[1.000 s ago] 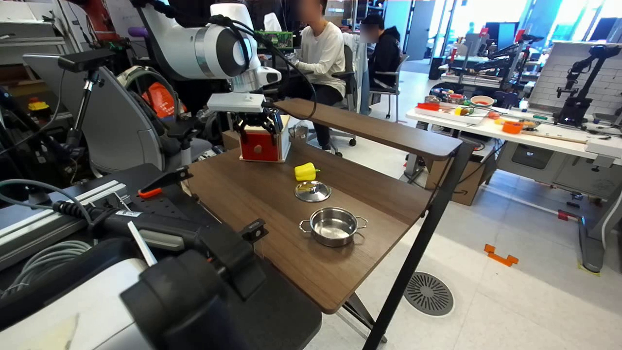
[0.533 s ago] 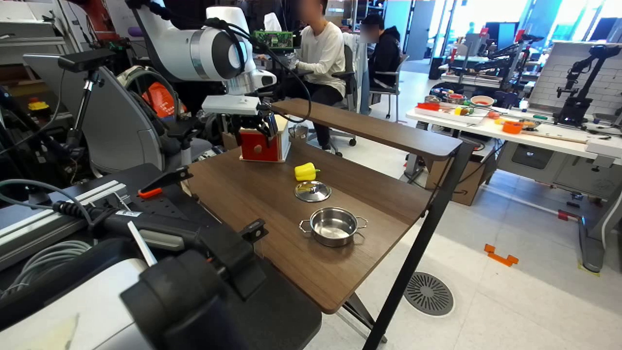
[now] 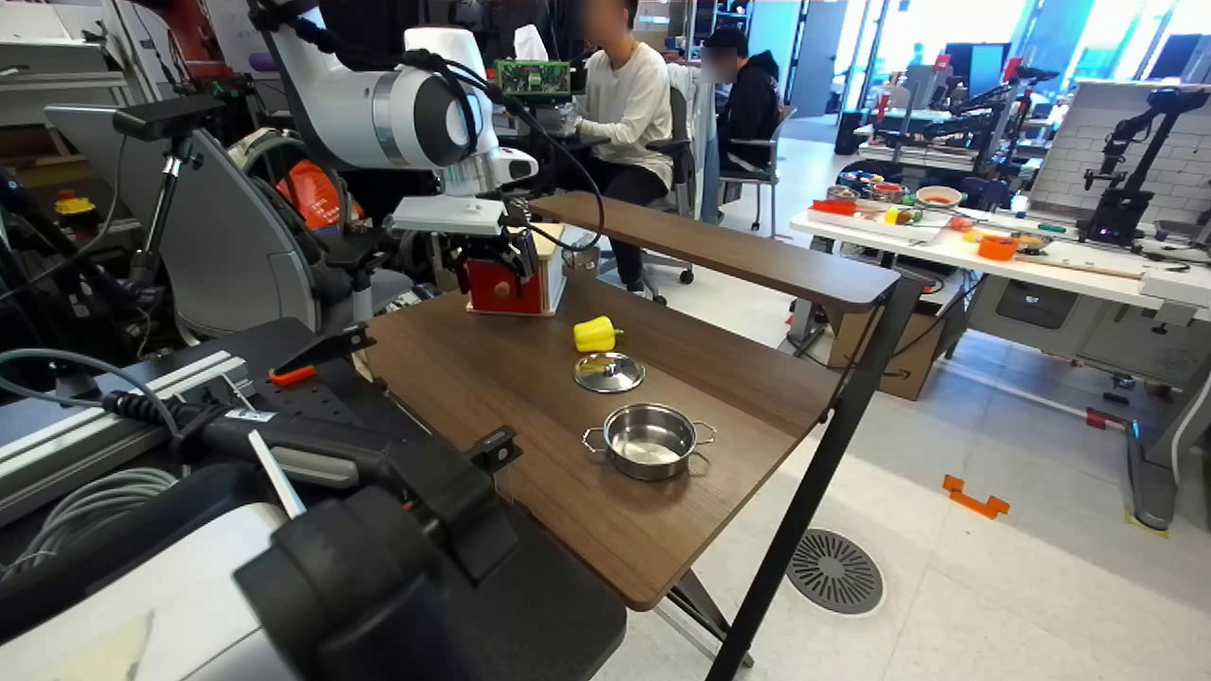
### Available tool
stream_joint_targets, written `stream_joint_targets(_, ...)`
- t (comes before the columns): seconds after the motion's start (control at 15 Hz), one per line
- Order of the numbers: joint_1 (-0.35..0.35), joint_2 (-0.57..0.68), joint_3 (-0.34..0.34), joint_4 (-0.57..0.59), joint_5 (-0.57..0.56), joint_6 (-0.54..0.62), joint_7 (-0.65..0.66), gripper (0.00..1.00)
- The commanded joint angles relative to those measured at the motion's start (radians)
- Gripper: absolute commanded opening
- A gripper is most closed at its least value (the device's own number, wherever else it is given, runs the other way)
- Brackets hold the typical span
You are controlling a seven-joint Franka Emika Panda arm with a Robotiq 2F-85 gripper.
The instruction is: Open the drawer on the desk
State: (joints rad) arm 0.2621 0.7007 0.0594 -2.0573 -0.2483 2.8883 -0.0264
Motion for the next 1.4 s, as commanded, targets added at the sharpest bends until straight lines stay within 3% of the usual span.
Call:
stream_joint_targets(0.0,0.005,0.033,0.006,0.041,0.025,-0.012,0.0,0.74)
stream_joint_targets(0.13,0.012,0.044,0.0,0.054,0.022,-0.007,0.005,0.7)
stream_joint_targets(0.73,0.016,0.071,-0.005,0.106,0.021,-0.01,0.011,0.02)
stream_joint_targets(0.8,0.015,0.076,-0.003,0.11,0.022,-0.011,0.01,0.07)
stream_joint_targets(1.33,0.008,0.049,0.0,0.075,0.022,-0.008,0.007,0.07)
